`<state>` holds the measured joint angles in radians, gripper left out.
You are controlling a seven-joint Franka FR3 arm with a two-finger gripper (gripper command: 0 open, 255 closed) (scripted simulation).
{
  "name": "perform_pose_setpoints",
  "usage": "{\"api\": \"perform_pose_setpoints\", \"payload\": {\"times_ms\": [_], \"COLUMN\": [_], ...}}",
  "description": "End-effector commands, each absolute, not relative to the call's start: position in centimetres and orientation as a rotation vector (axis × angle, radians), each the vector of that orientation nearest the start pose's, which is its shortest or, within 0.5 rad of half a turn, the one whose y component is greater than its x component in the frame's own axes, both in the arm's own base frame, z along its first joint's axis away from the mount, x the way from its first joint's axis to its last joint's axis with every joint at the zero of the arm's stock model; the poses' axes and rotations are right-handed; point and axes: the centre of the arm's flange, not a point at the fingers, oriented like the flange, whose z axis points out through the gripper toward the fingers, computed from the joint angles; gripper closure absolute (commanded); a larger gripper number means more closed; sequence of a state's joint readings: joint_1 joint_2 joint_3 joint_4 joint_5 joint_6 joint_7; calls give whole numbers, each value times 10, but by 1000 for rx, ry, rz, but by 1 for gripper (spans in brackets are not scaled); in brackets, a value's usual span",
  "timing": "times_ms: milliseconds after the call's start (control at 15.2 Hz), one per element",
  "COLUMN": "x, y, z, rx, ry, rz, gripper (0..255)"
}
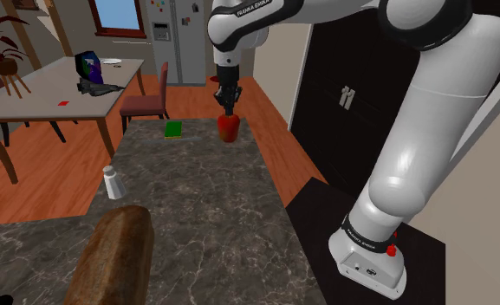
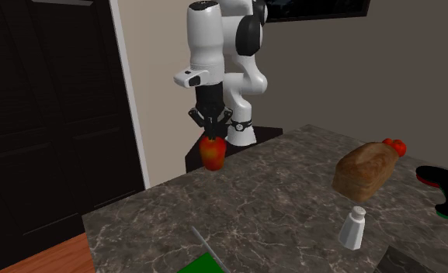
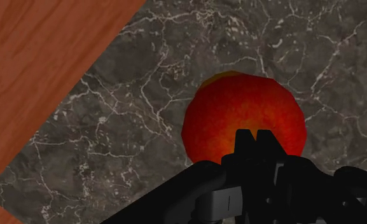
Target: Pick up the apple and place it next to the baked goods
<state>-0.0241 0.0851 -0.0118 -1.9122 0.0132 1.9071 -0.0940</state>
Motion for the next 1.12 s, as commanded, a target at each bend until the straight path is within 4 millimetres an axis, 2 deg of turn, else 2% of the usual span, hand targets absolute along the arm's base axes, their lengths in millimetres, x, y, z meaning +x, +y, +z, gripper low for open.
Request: {"api": "perform_pose_setpoints", "payload": {"times_ms": [0,1056], "x": [571,571], "y": [-20,-20], "z": [454,538], "rx": [-3120,-3120], "ry": [-83,-83], "rz": [140,140], "gripper": [255,255]}}
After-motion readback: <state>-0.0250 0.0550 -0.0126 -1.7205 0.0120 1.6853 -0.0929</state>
